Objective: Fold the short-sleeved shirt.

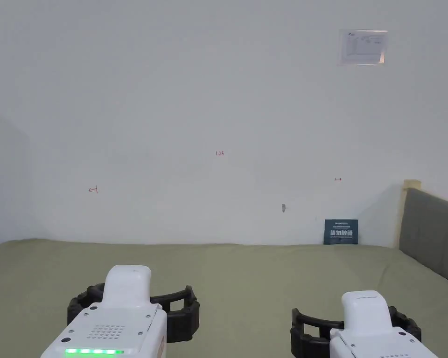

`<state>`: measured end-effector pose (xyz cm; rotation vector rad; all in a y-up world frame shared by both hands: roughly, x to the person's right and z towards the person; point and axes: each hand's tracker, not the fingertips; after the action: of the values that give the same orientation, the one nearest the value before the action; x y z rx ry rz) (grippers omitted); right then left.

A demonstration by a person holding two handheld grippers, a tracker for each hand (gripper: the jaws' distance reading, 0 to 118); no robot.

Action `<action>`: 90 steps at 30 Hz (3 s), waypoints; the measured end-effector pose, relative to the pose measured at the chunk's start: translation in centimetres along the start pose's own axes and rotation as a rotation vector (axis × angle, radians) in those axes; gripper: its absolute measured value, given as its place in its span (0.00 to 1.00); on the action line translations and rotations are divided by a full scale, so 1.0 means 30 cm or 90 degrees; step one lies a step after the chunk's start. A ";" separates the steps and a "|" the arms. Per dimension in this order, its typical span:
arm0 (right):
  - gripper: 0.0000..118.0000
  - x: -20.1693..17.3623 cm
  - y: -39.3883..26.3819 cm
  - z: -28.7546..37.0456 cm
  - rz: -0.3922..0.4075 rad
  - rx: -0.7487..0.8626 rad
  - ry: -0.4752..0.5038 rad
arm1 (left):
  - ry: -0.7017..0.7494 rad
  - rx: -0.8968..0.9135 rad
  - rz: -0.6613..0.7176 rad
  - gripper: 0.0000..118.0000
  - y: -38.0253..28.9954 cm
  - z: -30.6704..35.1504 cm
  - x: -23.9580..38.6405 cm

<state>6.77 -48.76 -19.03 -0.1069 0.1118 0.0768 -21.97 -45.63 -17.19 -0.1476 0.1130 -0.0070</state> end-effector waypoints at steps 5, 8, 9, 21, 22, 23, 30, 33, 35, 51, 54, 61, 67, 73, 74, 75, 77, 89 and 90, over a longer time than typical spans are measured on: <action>1.00 -0.001 0.002 -0.002 -0.002 0.001 0.000 | 0.001 0.001 -0.004 1.00 0.000 0.001 0.002; 1.00 -0.002 0.002 -0.003 -0.004 0.001 0.002 | 0.001 0.004 -0.004 1.00 0.001 0.000 0.002; 1.00 -0.003 0.001 -0.003 -0.003 0.001 0.002 | 0.000 0.004 -0.002 1.00 0.001 -0.001 0.001; 1.00 -0.248 -0.087 0.026 0.773 0.095 -0.073 | -0.263 -0.201 0.939 1.00 -0.288 -0.132 -0.356; 1.00 -0.264 -0.122 0.033 0.876 0.114 -0.070 | -0.282 -0.196 1.002 1.00 -0.341 -0.134 -0.368; 1.00 -0.274 -0.160 0.034 0.986 0.134 -0.076 | -0.303 -0.178 1.079 1.00 -0.397 -0.133 -0.378; 1.00 -0.253 -0.109 0.027 0.900 0.163 -0.043 | -0.336 -0.106 1.035 1.00 -0.373 -0.106 -0.389; 1.00 -0.184 0.039 0.029 0.486 0.095 -0.008 | -0.242 -0.077 0.694 1.00 -0.184 -0.061 -0.341; 1.00 -0.095 0.095 0.022 0.198 0.074 0.002 | -0.142 -0.053 0.415 1.00 -0.063 -0.007 -0.251; 1.00 -0.002 0.078 0.036 -0.009 0.039 -0.037 | 0.010 0.034 0.002 1.00 0.009 0.013 -0.043; 1.00 0.003 0.065 0.002 -0.009 0.031 -0.030 | 0.001 0.029 0.013 1.00 0.016 0.014 -0.050; 0.99 -0.004 0.051 -0.026 -0.004 0.017 -0.026 | 0.017 0.025 0.000 1.00 0.016 0.011 -0.049; 0.03 -0.004 0.047 -0.044 -0.006 0.016 -0.053 | 0.004 -0.004 0.000 0.89 0.005 0.010 -0.048; 0.00 0.003 0.043 -0.031 -0.030 0.011 -0.043 | -0.012 -0.015 0.025 0.00 0.015 0.031 -0.038; 0.00 0.003 0.042 -0.030 -0.030 0.010 -0.041 | -0.012 -0.012 0.029 0.00 -0.004 0.019 -0.047; 0.00 0.004 0.040 -0.032 -0.028 0.006 -0.039 | -0.007 -0.009 0.024 0.00 -0.006 0.020 -0.047; 0.00 -0.001 0.038 -0.024 -0.028 0.001 -0.036 | -0.001 -0.009 0.019 0.00 0.003 0.029 -0.043; 0.00 -0.113 -0.002 -0.076 -0.004 -0.029 -0.009 | 0.052 -0.036 0.014 0.00 -0.023 0.039 -0.217; 0.00 -0.150 -0.007 -0.087 0.006 -0.033 0.014 | 0.078 -0.042 0.013 0.00 -0.036 0.044 -0.260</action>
<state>2.04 -49.58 -21.06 -0.1585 0.1318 0.0874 -29.56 -46.39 -14.85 -0.2117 0.2375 0.0074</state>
